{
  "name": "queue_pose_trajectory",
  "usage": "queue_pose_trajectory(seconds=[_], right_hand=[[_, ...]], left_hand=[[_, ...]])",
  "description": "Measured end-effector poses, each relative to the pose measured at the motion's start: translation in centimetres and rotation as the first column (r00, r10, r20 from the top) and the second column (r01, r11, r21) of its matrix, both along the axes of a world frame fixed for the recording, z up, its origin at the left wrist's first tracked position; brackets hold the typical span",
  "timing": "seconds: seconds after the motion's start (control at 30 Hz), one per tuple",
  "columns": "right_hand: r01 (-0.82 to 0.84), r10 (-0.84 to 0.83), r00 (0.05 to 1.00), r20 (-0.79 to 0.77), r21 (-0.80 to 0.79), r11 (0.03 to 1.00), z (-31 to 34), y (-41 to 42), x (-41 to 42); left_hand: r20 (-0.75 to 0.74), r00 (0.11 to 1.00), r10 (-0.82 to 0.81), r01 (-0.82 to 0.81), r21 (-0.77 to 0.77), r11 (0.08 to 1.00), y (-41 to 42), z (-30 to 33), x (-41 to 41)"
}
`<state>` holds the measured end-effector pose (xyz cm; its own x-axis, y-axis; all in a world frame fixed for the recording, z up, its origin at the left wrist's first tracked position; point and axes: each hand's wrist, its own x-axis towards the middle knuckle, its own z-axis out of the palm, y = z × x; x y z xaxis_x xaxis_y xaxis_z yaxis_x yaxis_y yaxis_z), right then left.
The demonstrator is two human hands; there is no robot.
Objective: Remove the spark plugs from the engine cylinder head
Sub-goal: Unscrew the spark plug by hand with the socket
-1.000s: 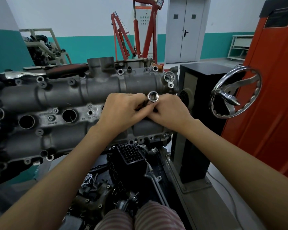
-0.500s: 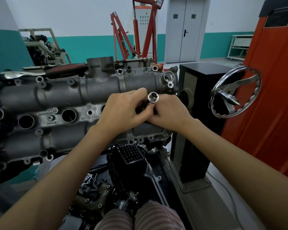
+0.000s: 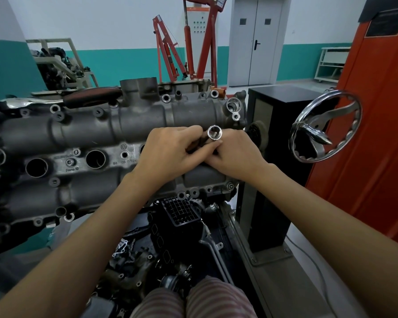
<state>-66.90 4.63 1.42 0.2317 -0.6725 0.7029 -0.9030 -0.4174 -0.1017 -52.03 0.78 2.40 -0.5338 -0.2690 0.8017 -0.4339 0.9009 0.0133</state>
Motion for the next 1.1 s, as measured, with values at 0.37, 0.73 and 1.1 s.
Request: queue_pose_trajectory(seconds=[0.37, 0.73, 1.1], right_hand=[[0.007, -0.009, 0.999, -0.052, -0.032, 0.999, 0.06, 0.01, 0.17], [0.037, -0.038, 0.999, -0.037, -0.018, 0.999, -0.19, -0.21, 0.06], [0.011, -0.013, 0.997, -0.076, -0.017, 1.0, 0.07, 0.03, 0.06]], left_hand=[[0.035, 0.999, 0.031, -0.031, 0.0, 1.0, 0.24, 0.18, -0.18], [-0.047, 0.999, 0.011, -0.013, -0.037, 0.999, -0.18, -0.1, -0.16], [-0.004, 1.0, -0.03, 0.031, 0.041, 0.999, 0.32, 0.15, -0.05]])
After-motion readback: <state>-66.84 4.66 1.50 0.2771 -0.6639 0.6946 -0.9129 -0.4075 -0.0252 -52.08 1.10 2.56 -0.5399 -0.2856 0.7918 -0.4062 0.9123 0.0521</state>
